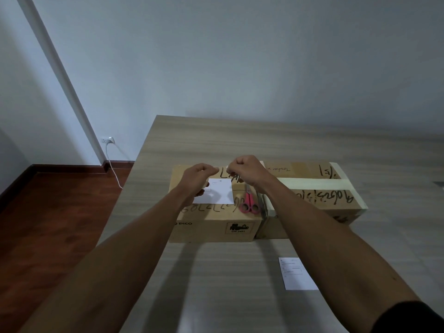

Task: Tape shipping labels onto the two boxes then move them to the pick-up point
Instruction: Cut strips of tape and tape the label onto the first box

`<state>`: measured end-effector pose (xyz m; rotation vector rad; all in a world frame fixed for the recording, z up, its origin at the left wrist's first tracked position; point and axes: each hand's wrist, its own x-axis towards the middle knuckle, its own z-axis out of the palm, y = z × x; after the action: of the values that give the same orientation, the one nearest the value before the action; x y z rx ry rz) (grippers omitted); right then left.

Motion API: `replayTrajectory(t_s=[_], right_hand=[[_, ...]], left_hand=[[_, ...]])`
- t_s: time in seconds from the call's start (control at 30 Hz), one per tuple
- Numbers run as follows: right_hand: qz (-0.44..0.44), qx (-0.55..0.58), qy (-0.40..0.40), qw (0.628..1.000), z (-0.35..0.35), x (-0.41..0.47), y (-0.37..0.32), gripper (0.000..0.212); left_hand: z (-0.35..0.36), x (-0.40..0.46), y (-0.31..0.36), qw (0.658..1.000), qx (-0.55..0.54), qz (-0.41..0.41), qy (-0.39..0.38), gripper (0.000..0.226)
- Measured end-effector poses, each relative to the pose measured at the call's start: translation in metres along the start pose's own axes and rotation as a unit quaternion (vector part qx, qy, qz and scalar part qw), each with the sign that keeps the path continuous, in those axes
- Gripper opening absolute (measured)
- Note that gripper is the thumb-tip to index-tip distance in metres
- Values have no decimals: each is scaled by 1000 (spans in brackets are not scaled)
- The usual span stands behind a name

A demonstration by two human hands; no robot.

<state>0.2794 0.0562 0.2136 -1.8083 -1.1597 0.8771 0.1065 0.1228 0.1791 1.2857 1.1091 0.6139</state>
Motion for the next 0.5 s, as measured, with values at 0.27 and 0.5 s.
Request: replayTrajectory(t_s=[0.27,0.5], right_hand=[[34,-31,25,999,4,17,11,26],[50,-98,10,994,-2,50,39,37]], left_hand=[[5,21,-6,998,44,39,35,20],[26,46,-10,994,87,27,52,16]])
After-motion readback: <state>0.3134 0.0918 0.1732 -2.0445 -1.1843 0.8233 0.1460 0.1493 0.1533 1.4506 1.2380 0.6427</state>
